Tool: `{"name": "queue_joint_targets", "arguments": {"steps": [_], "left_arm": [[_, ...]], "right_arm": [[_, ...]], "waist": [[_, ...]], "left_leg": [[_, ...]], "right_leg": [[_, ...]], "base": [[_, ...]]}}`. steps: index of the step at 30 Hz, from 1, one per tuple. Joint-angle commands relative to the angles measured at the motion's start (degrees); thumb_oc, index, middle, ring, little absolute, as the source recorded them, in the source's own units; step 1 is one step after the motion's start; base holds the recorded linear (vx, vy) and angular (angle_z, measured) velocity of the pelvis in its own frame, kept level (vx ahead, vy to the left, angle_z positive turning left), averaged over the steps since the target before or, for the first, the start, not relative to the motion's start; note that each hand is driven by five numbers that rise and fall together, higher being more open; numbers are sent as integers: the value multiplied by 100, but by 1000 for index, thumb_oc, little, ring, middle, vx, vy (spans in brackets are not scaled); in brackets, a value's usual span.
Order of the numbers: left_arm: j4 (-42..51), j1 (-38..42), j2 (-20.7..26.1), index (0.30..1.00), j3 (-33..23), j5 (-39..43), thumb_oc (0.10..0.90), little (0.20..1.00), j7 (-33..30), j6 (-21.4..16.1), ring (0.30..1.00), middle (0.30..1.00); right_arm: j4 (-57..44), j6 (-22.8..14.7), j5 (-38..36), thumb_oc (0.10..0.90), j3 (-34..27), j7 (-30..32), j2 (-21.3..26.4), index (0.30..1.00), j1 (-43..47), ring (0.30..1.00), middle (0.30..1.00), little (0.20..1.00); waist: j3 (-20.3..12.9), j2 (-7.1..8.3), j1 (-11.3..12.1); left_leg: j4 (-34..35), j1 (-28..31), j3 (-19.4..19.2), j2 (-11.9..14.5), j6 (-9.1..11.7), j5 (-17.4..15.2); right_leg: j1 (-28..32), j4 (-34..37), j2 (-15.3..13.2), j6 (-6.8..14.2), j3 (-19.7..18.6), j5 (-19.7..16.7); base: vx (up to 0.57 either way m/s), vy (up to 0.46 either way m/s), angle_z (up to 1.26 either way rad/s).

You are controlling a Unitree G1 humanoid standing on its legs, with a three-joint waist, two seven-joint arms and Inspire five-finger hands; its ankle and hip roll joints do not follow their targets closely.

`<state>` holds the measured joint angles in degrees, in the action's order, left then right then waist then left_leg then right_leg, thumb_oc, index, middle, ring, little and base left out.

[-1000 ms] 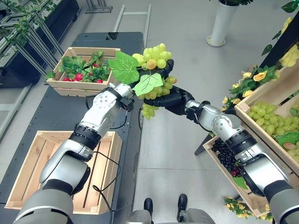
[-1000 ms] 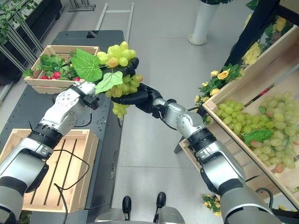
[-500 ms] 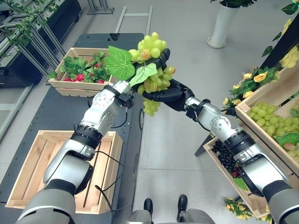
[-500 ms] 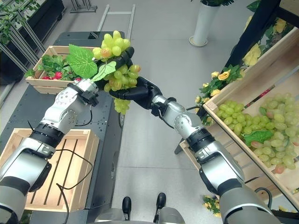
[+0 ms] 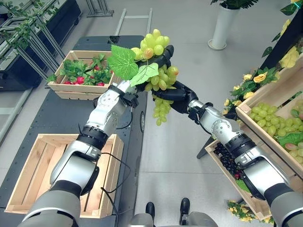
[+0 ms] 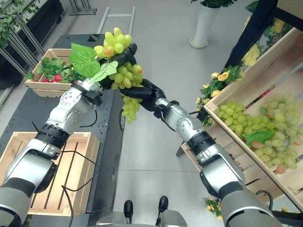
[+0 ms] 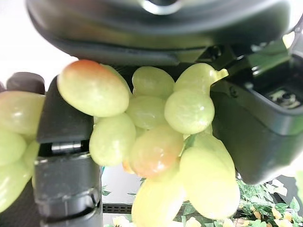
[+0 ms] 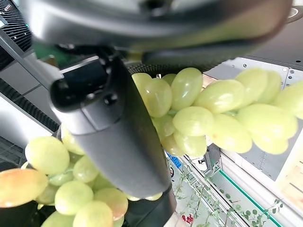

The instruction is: Pick up the fruits from the basket on one side to the basket on the other side

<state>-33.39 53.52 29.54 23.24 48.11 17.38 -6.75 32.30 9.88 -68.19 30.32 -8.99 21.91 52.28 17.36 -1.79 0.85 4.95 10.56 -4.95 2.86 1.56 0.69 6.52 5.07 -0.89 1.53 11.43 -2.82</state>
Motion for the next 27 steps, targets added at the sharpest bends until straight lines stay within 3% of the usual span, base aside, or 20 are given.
{"name": "queue_joint_targets", "arguments": {"steps": [1, 7, 14, 17, 27], "left_arm": [[-959, -146, -513, 900, 280, -60, 800, 900, -140, -75, 900, 900], [-1122, -150, -400, 900, 177, -159, 800, 900, -646, 147, 900, 900], [-1453, -373, -260, 900, -168, -591, 800, 900, -1441, 65, 900, 900], [-1612, -472, -161, 900, -358, -421, 800, 900, -1768, -26, 900, 900], [-1675, -891, -202, 900, -741, -200, 800, 900, -1754, -187, 900, 900]], "right_arm": [[-100, -1336, -819, 400, -680, -333, -818, 300, 210, 300, 300, 300], [-188, -1375, -577, 400, -670, -161, -752, 300, 219, 300, 300, 300], [-459, -1471, -379, 400, -767, 42, -598, 300, 93, 300, 300, 300], [-481, -1444, -411, 400, -833, 50, -531, 300, -9, 300, 300, 300], [-497, -1431, -322, 400, -1044, 103, -372, 300, -267, 300, 300, 300]], "waist": [[-1677, 138, 37], [-1650, 142, 30], [-1623, 180, -25], [-1632, 190, -55], [-1572, 225, -97]], "left_leg": [[5, -213, 59, -516, -199, -366], [5, -218, 51, -509, -197, -358], [5, -208, 15, -489, -191, -357], [5, -207, -17, -477, -184, -356], [5, -178, -57, -465, -181, -385]], "right_leg": [[141, -7, -35, 59, -218, 373], [135, -7, -35, 62, -222, 371], [127, -7, -22, 66, -260, 366], [112, -7, -15, 66, -284, 361], [116, -7, 0, 58, -344, 353]], "base": [[0, 0, 0], [0, 0, 0], [-3, 2, -1], [0, 0, 0], [-1, 3, -1]]}}
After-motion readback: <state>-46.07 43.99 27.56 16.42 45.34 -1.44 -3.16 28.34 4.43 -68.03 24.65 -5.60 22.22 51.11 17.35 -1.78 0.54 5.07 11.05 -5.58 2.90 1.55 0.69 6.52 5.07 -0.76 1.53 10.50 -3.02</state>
